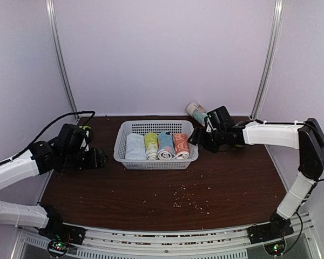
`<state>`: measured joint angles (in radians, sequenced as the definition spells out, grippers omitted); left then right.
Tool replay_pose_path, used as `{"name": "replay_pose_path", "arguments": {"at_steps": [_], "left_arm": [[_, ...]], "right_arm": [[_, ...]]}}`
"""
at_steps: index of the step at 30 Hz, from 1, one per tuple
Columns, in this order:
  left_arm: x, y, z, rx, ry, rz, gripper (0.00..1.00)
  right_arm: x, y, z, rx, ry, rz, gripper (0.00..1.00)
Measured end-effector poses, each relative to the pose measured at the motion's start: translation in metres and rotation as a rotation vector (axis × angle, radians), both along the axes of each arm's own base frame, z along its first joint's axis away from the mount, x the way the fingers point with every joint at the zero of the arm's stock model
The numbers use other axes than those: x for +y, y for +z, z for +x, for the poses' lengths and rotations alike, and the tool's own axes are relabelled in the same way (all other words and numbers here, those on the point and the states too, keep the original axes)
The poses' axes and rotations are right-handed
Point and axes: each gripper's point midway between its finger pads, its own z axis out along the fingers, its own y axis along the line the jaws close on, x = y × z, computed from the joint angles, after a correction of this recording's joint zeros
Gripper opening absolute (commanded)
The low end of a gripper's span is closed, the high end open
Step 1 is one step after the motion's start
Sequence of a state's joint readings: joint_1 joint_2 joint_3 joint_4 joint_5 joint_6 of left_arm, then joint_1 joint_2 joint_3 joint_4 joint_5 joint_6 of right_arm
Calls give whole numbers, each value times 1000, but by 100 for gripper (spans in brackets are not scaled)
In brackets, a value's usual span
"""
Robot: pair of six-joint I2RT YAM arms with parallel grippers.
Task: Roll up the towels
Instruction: Move the bin to the center of the board, then reset both arms
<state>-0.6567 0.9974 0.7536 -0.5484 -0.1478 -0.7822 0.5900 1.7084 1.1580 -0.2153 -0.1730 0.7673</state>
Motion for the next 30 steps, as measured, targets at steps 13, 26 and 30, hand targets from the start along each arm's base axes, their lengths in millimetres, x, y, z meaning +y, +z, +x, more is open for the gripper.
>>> {"name": "replay_pose_path", "arguments": {"at_steps": [13, 26, 30], "left_arm": [[18, 152, 31, -381, 77, 0, 98], [56, 109, 78, -291, 21, 222, 98], [75, 93, 60, -321, 38, 271, 98]], "right_arm": [[-140, 184, -92, -543, -253, -61, 100], [-217, 124, -87, -513, -500, -339, 100], [-221, 114, -86, -487, -489, -403, 100]]}}
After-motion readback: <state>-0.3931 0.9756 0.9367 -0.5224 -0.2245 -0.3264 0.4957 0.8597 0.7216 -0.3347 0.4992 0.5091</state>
